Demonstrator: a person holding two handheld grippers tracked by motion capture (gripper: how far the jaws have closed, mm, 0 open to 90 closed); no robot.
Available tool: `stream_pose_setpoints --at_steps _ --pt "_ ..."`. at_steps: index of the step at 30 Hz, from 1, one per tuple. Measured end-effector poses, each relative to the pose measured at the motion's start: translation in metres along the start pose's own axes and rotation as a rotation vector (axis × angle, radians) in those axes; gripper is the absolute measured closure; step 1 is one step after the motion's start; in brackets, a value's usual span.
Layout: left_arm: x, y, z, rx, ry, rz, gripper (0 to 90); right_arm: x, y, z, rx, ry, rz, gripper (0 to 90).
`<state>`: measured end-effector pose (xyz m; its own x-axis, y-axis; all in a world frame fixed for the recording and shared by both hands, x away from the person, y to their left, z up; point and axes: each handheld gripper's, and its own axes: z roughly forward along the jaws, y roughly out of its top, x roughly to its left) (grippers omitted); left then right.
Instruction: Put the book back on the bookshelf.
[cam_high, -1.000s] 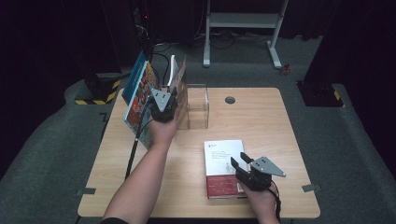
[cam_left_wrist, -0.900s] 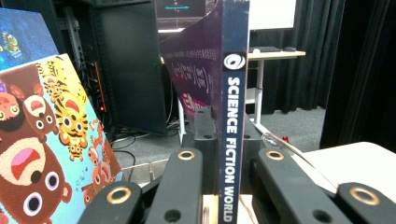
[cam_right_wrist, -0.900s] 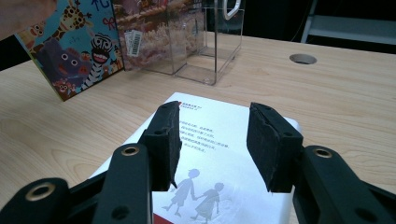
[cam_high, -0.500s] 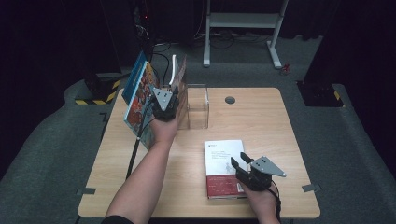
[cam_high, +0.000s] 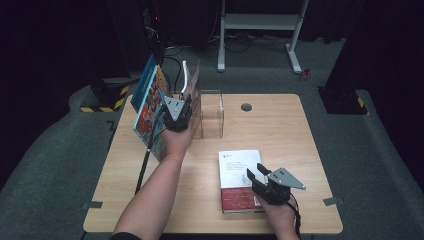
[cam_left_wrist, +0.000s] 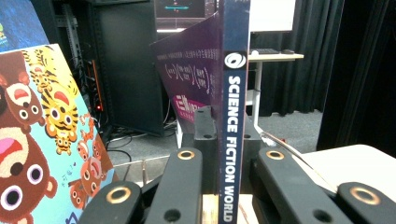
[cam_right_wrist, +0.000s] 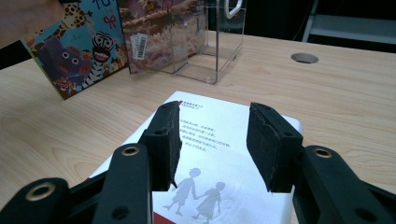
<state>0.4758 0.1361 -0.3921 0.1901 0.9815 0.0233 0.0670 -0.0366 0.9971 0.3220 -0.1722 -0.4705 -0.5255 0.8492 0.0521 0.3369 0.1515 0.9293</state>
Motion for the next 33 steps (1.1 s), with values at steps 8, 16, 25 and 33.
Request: stream_pose_setpoints --at_steps 8,16,25,33 --pt "0.001 -0.003 -0.004 0.013 0.005 0.014 83.6 0.001 0.000 0.000 0.002 0.000 0.001 54.3" --pt "0.006 -0.004 -0.007 0.032 0.008 0.015 83.6 0.002 0.000 0.001 0.005 0.003 -0.005 54.3" --pt "0.006 -0.003 -0.009 0.047 0.012 0.019 83.3 0.003 0.000 0.002 0.005 0.005 -0.003 54.2" --pt "0.009 -0.002 -0.011 0.065 0.028 0.020 82.7 0.003 -0.001 0.002 0.005 0.006 -0.003 54.1"
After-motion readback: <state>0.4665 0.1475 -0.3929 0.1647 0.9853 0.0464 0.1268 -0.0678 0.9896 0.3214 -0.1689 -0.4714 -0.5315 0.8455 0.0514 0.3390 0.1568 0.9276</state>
